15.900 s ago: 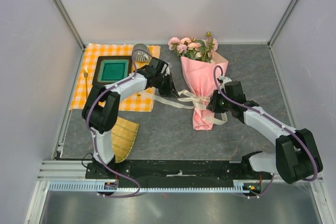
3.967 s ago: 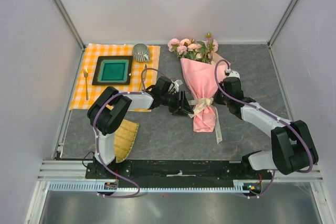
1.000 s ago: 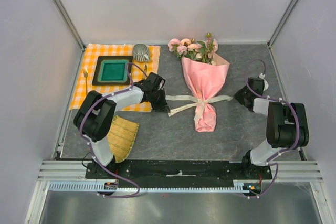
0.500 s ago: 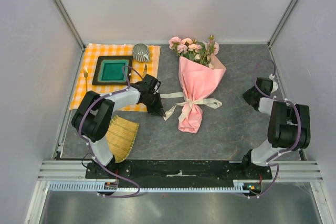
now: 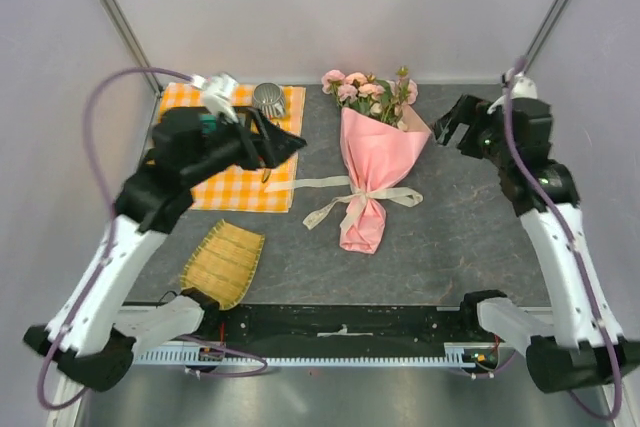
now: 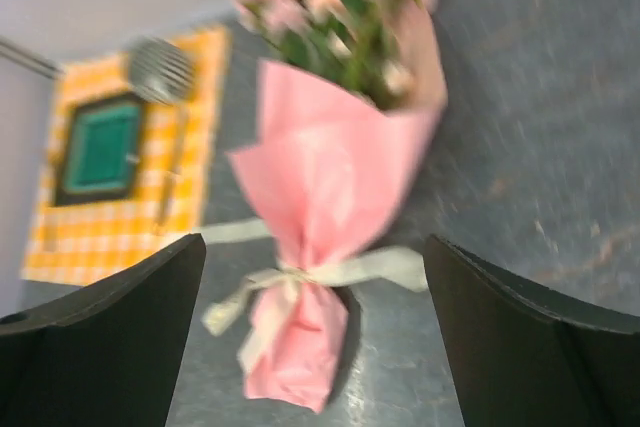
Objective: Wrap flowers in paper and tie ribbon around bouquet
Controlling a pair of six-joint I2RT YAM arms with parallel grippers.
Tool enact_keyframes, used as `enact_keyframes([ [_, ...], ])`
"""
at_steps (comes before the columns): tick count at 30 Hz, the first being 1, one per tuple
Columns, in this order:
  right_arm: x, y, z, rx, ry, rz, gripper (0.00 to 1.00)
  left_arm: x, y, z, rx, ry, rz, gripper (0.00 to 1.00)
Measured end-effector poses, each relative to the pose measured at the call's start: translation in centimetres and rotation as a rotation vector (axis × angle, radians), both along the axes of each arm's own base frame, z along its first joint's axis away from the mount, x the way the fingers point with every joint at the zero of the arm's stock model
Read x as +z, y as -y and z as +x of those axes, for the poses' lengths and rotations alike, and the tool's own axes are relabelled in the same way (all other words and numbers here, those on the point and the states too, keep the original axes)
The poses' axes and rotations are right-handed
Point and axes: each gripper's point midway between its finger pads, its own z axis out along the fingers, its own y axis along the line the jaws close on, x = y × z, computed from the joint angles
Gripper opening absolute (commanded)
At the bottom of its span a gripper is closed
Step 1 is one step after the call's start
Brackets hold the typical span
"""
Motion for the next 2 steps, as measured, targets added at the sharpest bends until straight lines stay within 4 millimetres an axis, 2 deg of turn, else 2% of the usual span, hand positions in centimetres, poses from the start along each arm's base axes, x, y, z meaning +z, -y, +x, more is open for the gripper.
enact_keyframes([
  [2,6.7,-0.8,-1.8,0.053,0.126,0.012,0.98,9.4,-1.1,-1.9,-0.006,0.219,-0.100,0.94],
])
